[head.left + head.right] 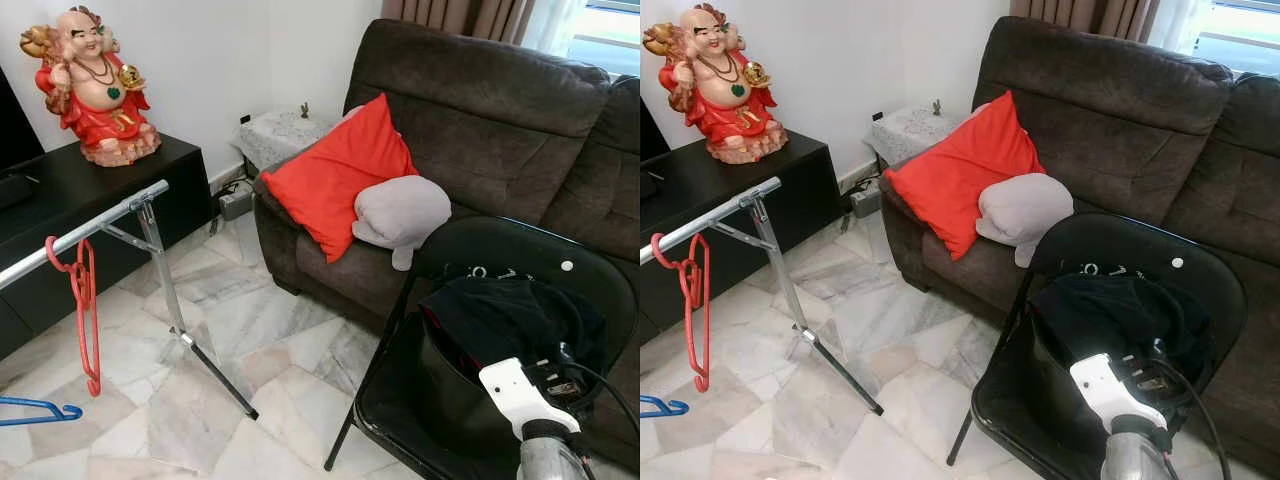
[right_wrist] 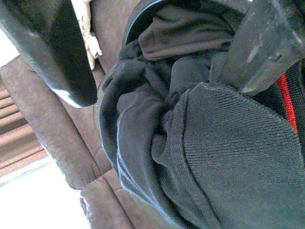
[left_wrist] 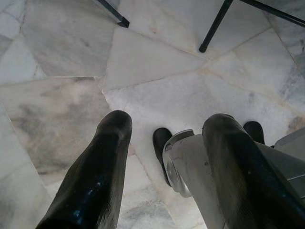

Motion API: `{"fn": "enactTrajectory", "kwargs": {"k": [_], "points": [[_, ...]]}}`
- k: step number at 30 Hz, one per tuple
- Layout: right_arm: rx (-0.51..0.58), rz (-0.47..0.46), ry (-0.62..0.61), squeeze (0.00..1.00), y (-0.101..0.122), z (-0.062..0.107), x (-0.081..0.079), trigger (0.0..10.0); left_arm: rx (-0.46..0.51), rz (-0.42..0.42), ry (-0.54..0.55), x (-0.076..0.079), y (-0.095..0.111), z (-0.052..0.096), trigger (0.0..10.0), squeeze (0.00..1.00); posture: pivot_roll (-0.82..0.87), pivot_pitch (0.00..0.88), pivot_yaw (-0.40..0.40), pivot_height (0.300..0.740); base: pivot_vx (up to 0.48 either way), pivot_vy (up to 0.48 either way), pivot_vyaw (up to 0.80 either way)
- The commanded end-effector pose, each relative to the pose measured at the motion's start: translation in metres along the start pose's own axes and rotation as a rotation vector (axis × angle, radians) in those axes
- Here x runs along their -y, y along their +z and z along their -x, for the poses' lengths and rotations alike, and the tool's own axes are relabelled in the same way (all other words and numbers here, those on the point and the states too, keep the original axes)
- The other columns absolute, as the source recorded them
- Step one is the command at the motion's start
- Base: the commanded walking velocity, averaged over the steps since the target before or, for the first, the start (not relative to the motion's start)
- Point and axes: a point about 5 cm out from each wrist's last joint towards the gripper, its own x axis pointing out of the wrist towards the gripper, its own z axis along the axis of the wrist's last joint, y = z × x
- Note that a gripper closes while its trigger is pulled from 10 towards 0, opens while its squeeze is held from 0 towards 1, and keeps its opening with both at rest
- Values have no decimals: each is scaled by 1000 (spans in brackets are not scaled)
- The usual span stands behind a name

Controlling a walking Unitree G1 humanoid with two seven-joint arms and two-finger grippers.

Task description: Hang hanger

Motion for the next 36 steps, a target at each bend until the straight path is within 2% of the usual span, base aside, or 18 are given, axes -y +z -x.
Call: {"fn": "enactTrajectory", "kwargs": {"k": [1, 5, 13, 17, 20, 24, 29, 33, 36], "points": [[-9, 1, 18, 0, 1, 1, -2, 10000, -35, 12, 9, -2, -5, 1, 10000, 0, 95, 31, -8, 740, 0, 0, 0], [-47, 27, 50, 0, -2, -1, -4, 10000, -42, 14, 11, -1, -5, 1, 10000, 0, 96, 29, -9, 740, 0, 0, 0], [-43, 43, 16, 0, 3, -12, 0, 10000, -49, 16, 14, -1, -7, 1, 10000, 0, 96, 28, -8, 740, 0, 0, 0], [44, 45, -12, 0, 17, -16, 2, 10000, -50, 16, 14, -1, -7, 1, 10000, 0, 100, 27, -8, 740, 0, 0, 0], [21, 42, -2, 0, 15, -16, 0, 10000, -49, 16, 15, -1, -7, 1, 10000, 0, 102, 27, -10, 740, 0, 0, 0], [-98, 10, 77, 0, -2, -7, -13, 10000, -45, 17, 14, -1, -7, 1, 10000, 0, 101, 27, -12, 740, 0, 0, 0], [-172, 12, 106, 0, -15, -1, -19, 10000, -52, 20, 14, 0, -8, 2, 10000, 0, 101, 27, -14, 740, 0, 0, 0], [-159, 7, 87, 0, -13, -4, -17, 10000, -56, 20, 16, 0, -9, 2, 10000, 0, 103, 23, -15, 740, 0, 0, 0], [-108, 0, 50, 0, -4, -9, -12, 10000, -57, 21, 19, -1, -9, 2, 10000, 0, 103, 21, -15, 740, 0, 0, 0]]}}
